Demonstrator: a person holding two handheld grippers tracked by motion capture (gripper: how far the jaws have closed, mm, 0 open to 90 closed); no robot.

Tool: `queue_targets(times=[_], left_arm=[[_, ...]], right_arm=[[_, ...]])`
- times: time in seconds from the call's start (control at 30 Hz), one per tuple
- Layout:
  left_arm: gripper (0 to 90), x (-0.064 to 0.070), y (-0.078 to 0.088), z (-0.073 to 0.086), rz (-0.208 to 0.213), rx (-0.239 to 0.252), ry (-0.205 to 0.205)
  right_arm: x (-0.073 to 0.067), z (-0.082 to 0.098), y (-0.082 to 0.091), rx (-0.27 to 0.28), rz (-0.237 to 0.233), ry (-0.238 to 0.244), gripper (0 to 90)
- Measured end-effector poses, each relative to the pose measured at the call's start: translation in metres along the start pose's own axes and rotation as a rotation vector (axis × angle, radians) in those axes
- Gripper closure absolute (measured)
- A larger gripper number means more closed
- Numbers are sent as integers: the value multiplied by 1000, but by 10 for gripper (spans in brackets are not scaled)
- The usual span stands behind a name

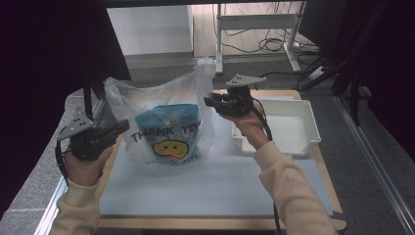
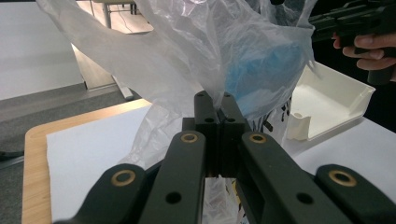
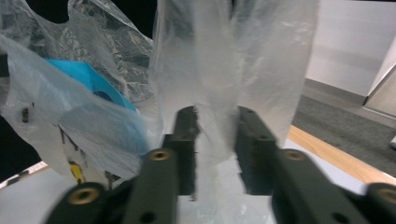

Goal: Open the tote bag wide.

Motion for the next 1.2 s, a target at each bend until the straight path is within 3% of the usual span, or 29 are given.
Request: queue_targets(times=[0.1, 0.2, 0.6, 1.2], left_arm=[[900, 0, 1, 0, -1, 3, -1], [900, 0, 2, -1, 2, 8, 2], [900, 3, 3, -1, 2, 14, -7], [900, 5, 9, 15, -9, -10, -19]], right_arm=[[-1, 0, 2, 21, 8, 11, 848], [-2, 0, 5, 26, -2, 15, 886], [-11, 4, 18, 60, 25, 58, 890], [-18, 27, 24, 73, 17, 40, 890]])
Point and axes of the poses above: each handheld gripper's, and its own axes: y roughly backward along the jaws, z roughly out of its underside, x roughly to its right, the point moved 8 cm from there along -y, roughly forward along the jaws, and after that the axes turned 1 degree about -x, right-handed, at the moved point
